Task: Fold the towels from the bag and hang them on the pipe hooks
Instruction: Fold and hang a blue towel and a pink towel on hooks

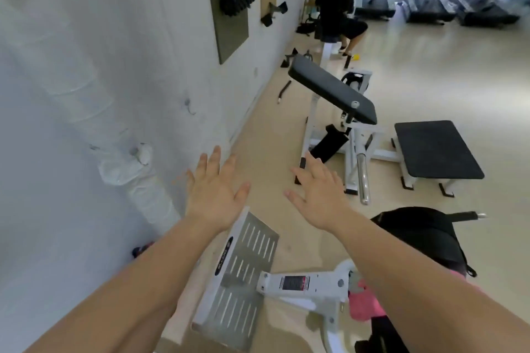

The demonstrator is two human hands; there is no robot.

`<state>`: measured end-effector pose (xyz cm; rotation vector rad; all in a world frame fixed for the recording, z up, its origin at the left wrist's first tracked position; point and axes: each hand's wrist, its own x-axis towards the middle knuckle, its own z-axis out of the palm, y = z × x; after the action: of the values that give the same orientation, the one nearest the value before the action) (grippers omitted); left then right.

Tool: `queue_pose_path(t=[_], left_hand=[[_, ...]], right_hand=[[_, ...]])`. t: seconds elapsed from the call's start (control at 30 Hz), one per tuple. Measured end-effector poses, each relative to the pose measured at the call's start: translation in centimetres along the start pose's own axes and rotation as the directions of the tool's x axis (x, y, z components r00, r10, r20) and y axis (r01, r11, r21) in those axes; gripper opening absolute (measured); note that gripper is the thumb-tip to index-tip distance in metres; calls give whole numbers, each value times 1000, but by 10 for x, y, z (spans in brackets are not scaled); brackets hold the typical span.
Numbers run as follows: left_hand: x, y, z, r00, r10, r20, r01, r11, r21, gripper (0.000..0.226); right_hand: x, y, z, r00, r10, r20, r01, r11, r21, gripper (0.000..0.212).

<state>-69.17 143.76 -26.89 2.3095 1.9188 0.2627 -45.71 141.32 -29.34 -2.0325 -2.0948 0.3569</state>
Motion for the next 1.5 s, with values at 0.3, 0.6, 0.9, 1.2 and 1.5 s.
queue_pose_path(t=[0.3, 0.6, 0.9, 1.2, 1.5], left_hand=[[-28, 171, 116, 945, 133, 300, -154, 987, 48, 72], [-64, 312, 221, 810, 155, 566, -159, 986, -43, 74], [-73, 375, 278, 639, 291, 712, -152, 955, -253, 59], [-62, 421, 346, 567, 348, 747, -159, 936, -315, 63], [-64, 447, 356, 660, 420, 623, -129, 880, -457, 35]], right_hand=[[-114, 201, 31, 945, 271, 183, -275, 961, -5, 67], [-196, 369, 52, 842, 411, 350, -445, 896, 16, 67], [-220, 444, 94, 810, 402, 427, -450, 893, 12, 49], [-228, 465, 118, 896, 408, 173, -437, 880, 186, 26], [-228, 465, 106, 926, 377, -29, -352, 889, 293, 16]])
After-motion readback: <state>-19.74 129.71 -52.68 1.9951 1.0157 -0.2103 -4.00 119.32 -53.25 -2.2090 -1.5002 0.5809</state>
